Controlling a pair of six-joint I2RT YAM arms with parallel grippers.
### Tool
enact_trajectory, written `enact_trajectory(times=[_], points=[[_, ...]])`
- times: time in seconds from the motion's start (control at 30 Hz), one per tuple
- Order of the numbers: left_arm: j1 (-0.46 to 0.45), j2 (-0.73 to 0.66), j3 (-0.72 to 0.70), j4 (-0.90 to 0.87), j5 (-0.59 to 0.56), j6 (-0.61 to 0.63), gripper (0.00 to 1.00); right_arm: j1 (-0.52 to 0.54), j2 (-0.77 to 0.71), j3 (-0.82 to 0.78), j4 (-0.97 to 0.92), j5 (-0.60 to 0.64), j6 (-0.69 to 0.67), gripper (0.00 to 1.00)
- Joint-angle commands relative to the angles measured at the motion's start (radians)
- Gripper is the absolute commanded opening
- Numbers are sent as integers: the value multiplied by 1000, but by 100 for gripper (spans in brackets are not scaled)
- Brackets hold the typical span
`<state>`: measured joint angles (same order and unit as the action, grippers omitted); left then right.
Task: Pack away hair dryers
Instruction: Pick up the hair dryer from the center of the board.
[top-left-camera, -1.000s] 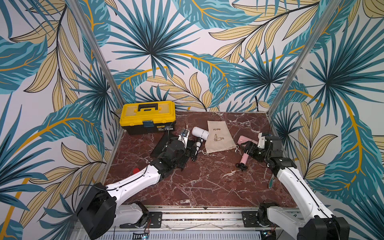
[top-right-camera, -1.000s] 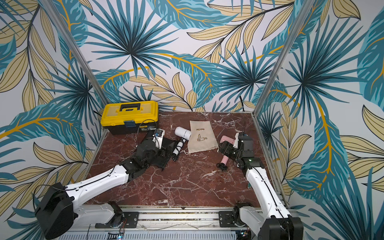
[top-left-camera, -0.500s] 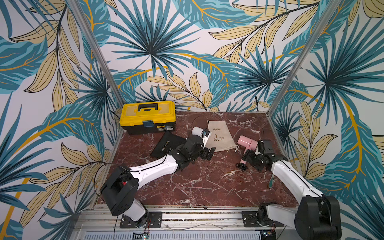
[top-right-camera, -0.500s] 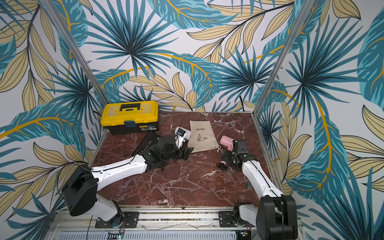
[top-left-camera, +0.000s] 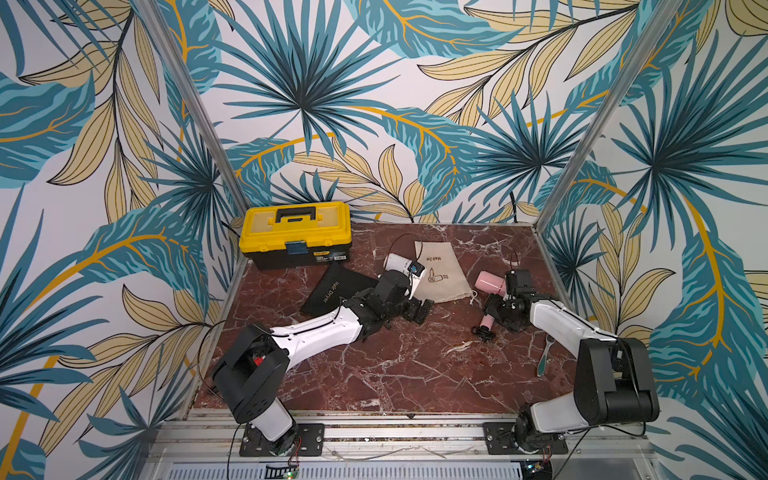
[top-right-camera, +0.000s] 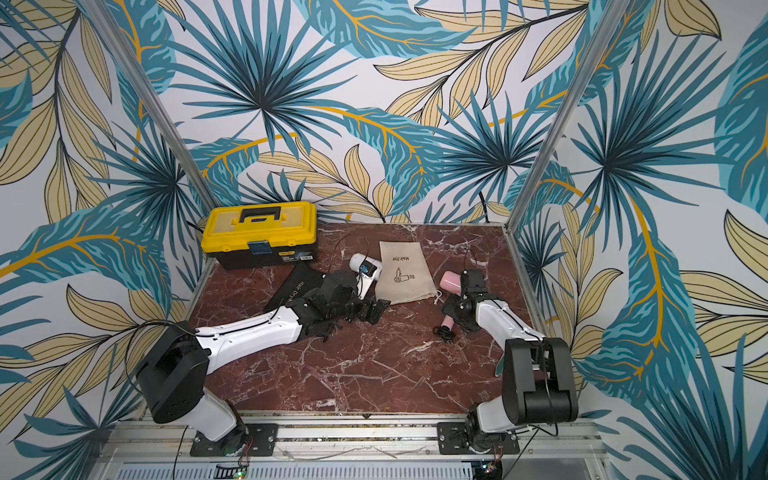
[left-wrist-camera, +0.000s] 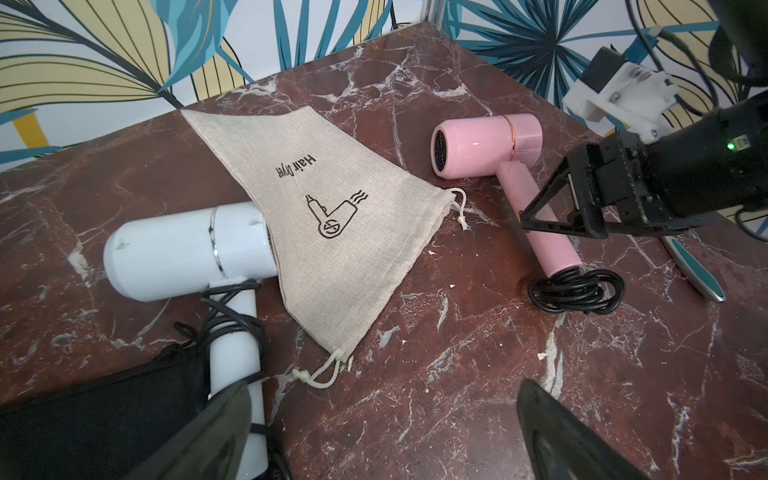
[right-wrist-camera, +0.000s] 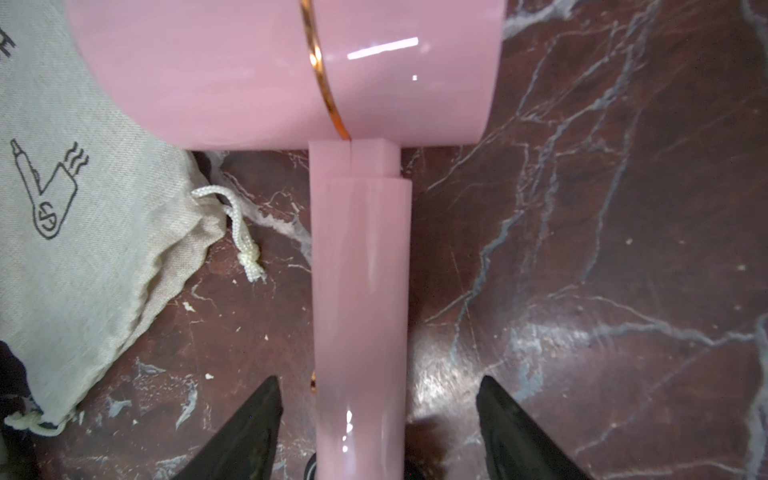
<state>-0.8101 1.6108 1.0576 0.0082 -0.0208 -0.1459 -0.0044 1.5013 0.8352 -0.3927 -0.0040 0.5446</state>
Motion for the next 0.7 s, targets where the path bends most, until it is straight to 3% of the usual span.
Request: enact_trajectory(times=[0.0, 0.17, 0.33, 0.5, 0.67], points=[[-3, 14, 54, -11, 5, 6, 100, -3, 45, 26, 23, 0, -26, 69], [-2, 23, 60, -11, 7, 2, 100, -3, 94, 51, 27, -37, -27, 63], [-2, 26, 60, -11, 2, 1, 100, -3, 79, 38, 35, -22, -45, 49], [-3, 34, 71, -11, -4, 7, 99, -5, 105, 33, 30, -16, -67, 46], [-1, 37, 80, -11, -4, 2, 99, -6, 75, 26, 29, -18, -97, 29]])
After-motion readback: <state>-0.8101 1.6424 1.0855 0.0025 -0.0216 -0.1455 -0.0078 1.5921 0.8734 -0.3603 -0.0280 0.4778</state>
